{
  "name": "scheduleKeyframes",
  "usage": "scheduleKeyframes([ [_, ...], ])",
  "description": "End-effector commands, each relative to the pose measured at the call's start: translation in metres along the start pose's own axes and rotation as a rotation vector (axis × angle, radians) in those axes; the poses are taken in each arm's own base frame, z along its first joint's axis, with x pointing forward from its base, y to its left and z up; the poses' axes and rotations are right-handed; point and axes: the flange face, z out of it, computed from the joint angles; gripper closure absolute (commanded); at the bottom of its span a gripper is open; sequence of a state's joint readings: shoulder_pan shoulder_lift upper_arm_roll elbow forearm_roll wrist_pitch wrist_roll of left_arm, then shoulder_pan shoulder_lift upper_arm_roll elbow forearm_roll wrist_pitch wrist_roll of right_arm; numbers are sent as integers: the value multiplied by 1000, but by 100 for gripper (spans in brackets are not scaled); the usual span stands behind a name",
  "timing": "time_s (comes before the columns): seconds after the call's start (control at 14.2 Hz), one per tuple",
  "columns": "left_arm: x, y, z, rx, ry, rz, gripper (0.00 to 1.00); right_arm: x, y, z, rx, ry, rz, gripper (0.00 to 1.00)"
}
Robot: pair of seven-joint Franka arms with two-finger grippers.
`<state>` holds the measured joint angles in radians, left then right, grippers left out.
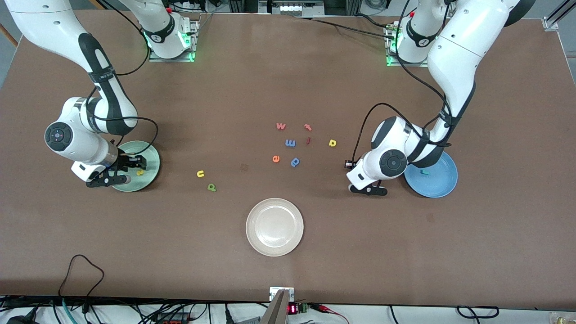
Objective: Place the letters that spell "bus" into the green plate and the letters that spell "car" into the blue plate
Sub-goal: 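Drop the 2 on the green plate while the left gripper drops the c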
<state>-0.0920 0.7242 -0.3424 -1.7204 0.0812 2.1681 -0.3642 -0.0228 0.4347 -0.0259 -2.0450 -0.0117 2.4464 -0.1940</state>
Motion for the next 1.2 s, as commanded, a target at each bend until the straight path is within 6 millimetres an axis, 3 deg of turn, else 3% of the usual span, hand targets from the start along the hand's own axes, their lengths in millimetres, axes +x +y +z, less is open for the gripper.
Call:
scheduleKeyframes([
  [0.0,-8,-15,-27,36,-37,-10,90,9,-14,-45,-5,58,-34,0],
  [0.14,-11,-48,-64,51,-51,-57,90,19,-40,-56,-2,76,-70,0],
  [0.28,-6,-102,-85,45,-56,-125,90,31,-81,-63,1,95,-124,0],
  [0.57,2,-198,-83,84,-48,-104,90,43,-141,-54,13,94,-132,0],
  [0.78,-3,-224,-65,73,-79,-101,90,44,-174,-31,12,77,-168,3],
  [1.06,-9,-244,-36,49,-112,-94,84,40,-194,-2,12,51,-175,30],
  [1.13,-12,-242,-31,47,-124,-91,82,39,-198,5,11,45,-165,32],
])
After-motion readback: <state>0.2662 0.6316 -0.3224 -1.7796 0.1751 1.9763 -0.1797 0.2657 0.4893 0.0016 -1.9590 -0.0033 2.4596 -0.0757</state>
